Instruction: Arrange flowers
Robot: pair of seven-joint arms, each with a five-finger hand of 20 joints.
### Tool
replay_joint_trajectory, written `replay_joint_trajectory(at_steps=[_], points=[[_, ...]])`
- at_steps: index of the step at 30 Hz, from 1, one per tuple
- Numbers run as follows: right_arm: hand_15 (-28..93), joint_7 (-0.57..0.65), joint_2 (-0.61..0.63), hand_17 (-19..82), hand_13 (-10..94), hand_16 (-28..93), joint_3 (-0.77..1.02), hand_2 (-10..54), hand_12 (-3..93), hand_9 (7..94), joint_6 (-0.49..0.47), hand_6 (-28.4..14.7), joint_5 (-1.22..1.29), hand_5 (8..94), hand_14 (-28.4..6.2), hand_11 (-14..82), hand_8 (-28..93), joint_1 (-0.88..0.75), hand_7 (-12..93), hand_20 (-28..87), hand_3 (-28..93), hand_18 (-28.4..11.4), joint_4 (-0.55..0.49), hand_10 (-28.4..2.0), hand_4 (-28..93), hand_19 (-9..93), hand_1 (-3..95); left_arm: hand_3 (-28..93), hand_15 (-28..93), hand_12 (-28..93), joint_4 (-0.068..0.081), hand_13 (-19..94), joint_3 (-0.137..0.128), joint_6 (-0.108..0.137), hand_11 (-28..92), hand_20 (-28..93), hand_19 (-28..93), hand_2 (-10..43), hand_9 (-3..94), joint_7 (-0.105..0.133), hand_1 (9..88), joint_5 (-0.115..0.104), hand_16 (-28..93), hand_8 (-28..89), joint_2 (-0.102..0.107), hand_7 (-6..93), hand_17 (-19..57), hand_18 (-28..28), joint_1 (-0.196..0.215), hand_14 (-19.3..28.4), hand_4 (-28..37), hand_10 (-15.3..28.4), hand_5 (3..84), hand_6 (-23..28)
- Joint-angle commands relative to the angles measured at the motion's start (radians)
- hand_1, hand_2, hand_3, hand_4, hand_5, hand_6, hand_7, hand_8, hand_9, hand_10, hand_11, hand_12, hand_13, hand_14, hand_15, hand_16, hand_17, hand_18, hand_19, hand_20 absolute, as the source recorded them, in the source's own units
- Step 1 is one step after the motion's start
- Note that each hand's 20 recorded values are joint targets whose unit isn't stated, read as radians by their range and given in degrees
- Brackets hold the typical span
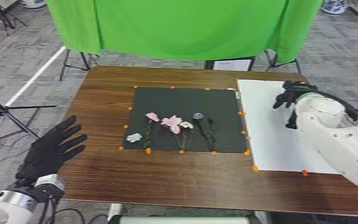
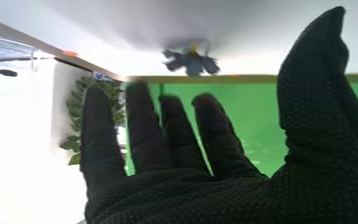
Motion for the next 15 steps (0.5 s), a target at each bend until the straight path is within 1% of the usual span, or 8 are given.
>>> replay_joint_trajectory(at_steps=[1, 3, 5, 8, 9, 11, 13, 15], points=[[11, -0.027, 0.007, 1, 37, 17, 0.009, -1.1, 19.3, 35.9, -0.064, -2.5, -0.001, 25.7, -10.4, 12.2, -15, -0.001, 28, 16, 93, -22.6, 0.026, -10.2, -28, 43, 19.9, 71, 27, 17, -0.007, 15, -0.003, 0.001, 14, 9, 33, -1.2, 21.1, 0.000, 23.5, -0.001, 1, -10, -0.006, 16.4, -11.8, 18.7, 0.013, 15.3, -28.3, 10.7, 24.2, 3.5], [13, -0.043, 0.009, 2, 39, 16, 0.003, 0.2, 18.4, 39.8, -0.077, -1.6, -0.030, 29.0, -8.6, 12.8, -16, -0.001, 29, 17, 93, -23.0, 0.031, -10.2, -28, 44, 21.7, 70, 27, 17, -0.007, 15, -0.004, 0.000, 14, 9, 33, -1.2, 21.1, 0.000, 23.6, -0.002, 1, -10, -0.006, 16.3, -11.8, 18.7, 0.014, 15.3, -28.3, 10.6, 24.2, 3.6], [17, -0.051, 0.014, 5, 44, 16, -0.010, 0.0, 17.8, 45.6, -0.037, -0.5, -0.045, 34.6, -7.4, 15.3, -17, -0.006, 31, 18, 93, -22.8, 0.032, -9.5, -28, 45, 23.9, 70, 27, 17, -0.006, 15, -0.003, 0.001, 14, 9, 33, -1.1, 21.1, 0.001, 23.6, -0.001, 1, -10, -0.006, 16.4, -11.8, 18.7, 0.013, 15.3, -28.3, 10.7, 24.2, 3.5], [28, -0.090, 0.024, 15, 60, 19, -0.021, -2.6, 18.0, 61.4, 0.024, 2.7, -0.069, 49.3, -5.6, 23.6, -21, -0.023, 38, 24, 91, -19.6, 0.025, -8.1, -28, 55, 30.7, 70, 27, 17, -0.006, 15, -0.002, 0.002, 14, 9, 33, -1.2, 21.1, -0.001, 23.6, -0.002, 1, -10, -0.007, 16.4, -11.8, 18.7, 0.013, 15.3, -28.3, 10.7, 24.2, 3.5], [31, -0.098, 0.029, 17, 63, 19, -0.031, -3.3, 20.1, 64.2, 0.061, 2.5, -0.092, 51.1, -4.9, 25.0, -16, -0.028, 41, 26, 89, -18.7, 0.021, -7.9, -28, 57, 33.1, 71, 27, 17, -0.006, 15, -0.002, 0.000, 14, 9, 33, -1.2, 21.1, 0.000, 23.5, -0.001, 1, -10, -0.006, 16.4, -11.8, 18.7, 0.012, 15.3, -28.3, 10.7, 24.2, 3.5], [38, -0.133, 0.044, 21, 69, 27, -0.034, -5.0, 34.5, 73.4, 0.111, 2.5, -0.121, 55.4, -3.0, 21.5, -9, -0.053, 51, 29, 84, -17.0, 0.000, -6.3, -28, 64, 40.3, 70, 27, 17, -0.005, 15, 0.000, 0.001, 14, 9, 33, -1.2, 21.1, 0.000, 23.5, -0.002, 1, -10, -0.006, 16.4, -11.8, 18.7, 0.010, 15.3, -28.3, 10.7, 24.2, 3.5], [45, -0.160, 0.051, 26, 76, 33, -0.012, -6.5, 47.1, 83.0, 0.131, 3.7, -0.147, 62.6, -1.9, 19.8, -4, -0.084, 55, 33, 82, -15.7, -0.033, -4.0, -28, 70, 46.3, 71, 27, 17, -0.005, 15, 0.000, 0.000, 14, 9, 33, -1.2, 21.0, 0.001, 23.5, -0.002, 1, -10, -0.007, 16.4, -11.8, 18.7, 0.010, 15.3, -28.3, 10.7, 24.2, 3.6], [48, -0.181, 0.061, 29, 80, 33, 0.008, -8.6, 50.3, 86.4, 0.151, 3.9, -0.141, 67.0, -1.7, 20.7, -4, -0.113, 53, 35, 82, -15.4, -0.072, -2.5, -28, 73, 48.3, 70, 27, 17, -0.003, 15, 0.002, 0.001, 14, 9, 33, -1.2, 21.1, 0.001, 23.5, -0.003, 1, -10, -0.005, 16.3, -11.7, 18.7, 0.010, 15.3, -28.3, 10.7, 24.2, 3.6]])
